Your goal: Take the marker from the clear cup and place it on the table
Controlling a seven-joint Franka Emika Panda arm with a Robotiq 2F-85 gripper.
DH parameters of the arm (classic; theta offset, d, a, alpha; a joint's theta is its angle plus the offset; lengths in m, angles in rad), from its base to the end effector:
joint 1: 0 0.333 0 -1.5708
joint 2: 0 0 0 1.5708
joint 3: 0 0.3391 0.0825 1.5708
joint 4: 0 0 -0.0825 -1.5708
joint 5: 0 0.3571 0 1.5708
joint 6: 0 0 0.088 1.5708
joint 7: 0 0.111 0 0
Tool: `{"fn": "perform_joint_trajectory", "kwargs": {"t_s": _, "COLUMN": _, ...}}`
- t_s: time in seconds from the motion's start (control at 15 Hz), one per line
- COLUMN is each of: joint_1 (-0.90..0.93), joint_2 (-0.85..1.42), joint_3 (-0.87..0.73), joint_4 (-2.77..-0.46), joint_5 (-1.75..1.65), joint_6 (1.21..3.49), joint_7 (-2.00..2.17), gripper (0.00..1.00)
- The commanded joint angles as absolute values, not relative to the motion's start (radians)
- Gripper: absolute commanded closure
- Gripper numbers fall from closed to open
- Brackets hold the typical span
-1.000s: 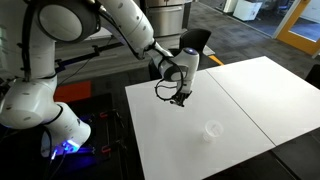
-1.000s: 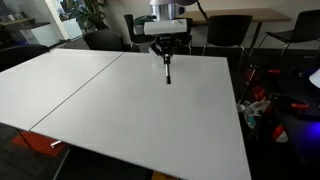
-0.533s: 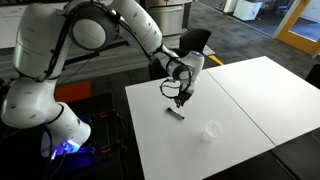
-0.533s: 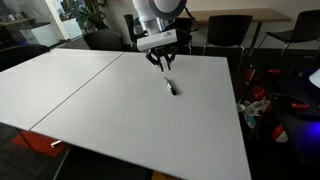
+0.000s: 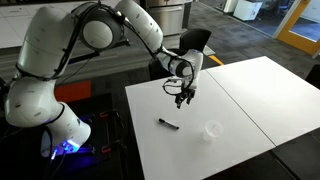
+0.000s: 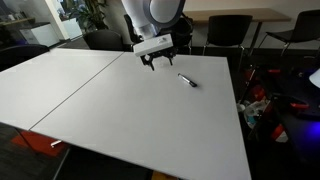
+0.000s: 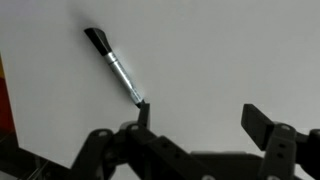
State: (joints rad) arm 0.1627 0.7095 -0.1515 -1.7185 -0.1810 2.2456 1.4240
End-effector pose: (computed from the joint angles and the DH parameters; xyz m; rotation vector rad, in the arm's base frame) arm 0.6473 0.0119 0.2007 2.3031 -1.6777 0.0265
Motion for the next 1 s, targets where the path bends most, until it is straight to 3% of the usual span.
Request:
{"fn": "perform_joint_trajectory", "kwargs": {"t_s": 0.0, "joint_1": 0.25, "joint_2": 0.635, "joint_3": -0.218, "joint_4": -1.813, "joint_5": -0.301, "joint_6": 2.317, "joint_7": 1.524, "gripper": 0.0}}
{"fn": "perform_joint_trajectory", "kwargs": {"t_s": 0.53, "joint_1": 0.315, "joint_2": 0.522, "joint_3": -0.258, "joint_4": -1.947, "joint_5": -0.529, "joint_6": 2.431, "joint_7": 1.77, "gripper": 0.0}}
{"fn": "perform_joint_trajectory", "kwargs": {"t_s": 0.93, "joint_1": 0.283, "joint_2": 0.587, "joint_3": -0.223, "joint_4": -1.876, "joint_5": -0.506, "joint_6": 2.386, "joint_7": 1.728, "gripper": 0.0}}
